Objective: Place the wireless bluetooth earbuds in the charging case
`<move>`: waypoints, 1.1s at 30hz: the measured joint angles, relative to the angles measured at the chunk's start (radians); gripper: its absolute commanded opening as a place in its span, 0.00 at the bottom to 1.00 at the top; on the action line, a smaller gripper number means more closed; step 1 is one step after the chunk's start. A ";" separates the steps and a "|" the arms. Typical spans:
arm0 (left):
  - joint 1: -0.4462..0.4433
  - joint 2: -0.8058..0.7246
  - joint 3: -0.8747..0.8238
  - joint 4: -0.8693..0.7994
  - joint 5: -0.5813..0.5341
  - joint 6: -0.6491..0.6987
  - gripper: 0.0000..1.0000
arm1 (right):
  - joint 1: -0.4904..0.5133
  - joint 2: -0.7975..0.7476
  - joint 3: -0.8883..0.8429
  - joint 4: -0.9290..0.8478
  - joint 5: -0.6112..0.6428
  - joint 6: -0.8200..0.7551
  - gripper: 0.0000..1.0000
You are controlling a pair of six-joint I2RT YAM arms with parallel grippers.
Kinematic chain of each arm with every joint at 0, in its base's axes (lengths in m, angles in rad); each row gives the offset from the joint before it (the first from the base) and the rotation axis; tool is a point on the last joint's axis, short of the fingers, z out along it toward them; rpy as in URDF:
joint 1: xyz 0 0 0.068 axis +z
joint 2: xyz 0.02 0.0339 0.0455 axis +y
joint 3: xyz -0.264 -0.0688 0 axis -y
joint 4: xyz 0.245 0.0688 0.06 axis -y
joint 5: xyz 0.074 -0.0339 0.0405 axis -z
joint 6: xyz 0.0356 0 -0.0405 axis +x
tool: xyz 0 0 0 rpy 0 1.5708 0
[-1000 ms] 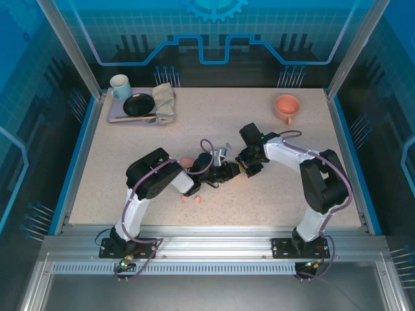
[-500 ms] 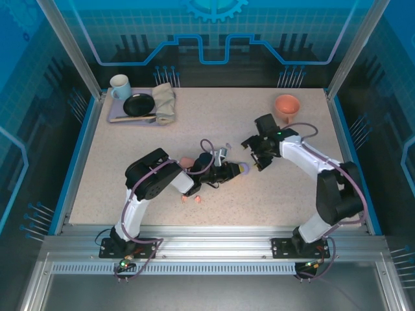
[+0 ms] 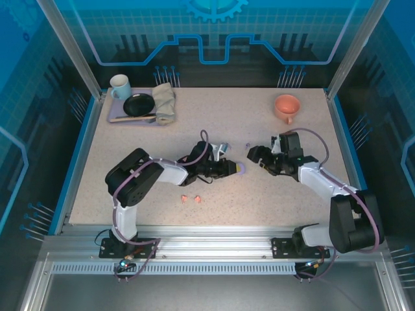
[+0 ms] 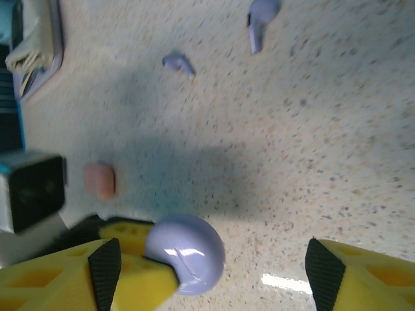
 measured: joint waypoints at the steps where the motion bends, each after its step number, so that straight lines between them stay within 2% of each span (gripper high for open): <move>1: 0.004 -0.009 0.012 -0.021 0.013 0.014 0.15 | -0.001 0.000 -0.022 0.032 -0.030 -0.015 0.77; 6: 0.023 -0.028 0.047 -0.082 0.051 0.051 0.15 | -0.002 0.000 -0.087 0.146 -0.122 -0.051 0.75; 12: 0.031 -0.028 0.065 -0.130 0.069 0.069 0.15 | -0.003 0.010 -0.103 0.217 -0.166 -0.068 0.74; 27: 0.035 -0.048 0.083 -0.206 0.068 0.088 0.15 | -0.006 0.125 -0.103 0.268 -0.202 -0.083 0.65; 33: 0.040 -0.087 0.083 -0.226 0.069 0.094 0.15 | -0.057 0.175 -0.111 0.269 -0.176 -0.074 0.61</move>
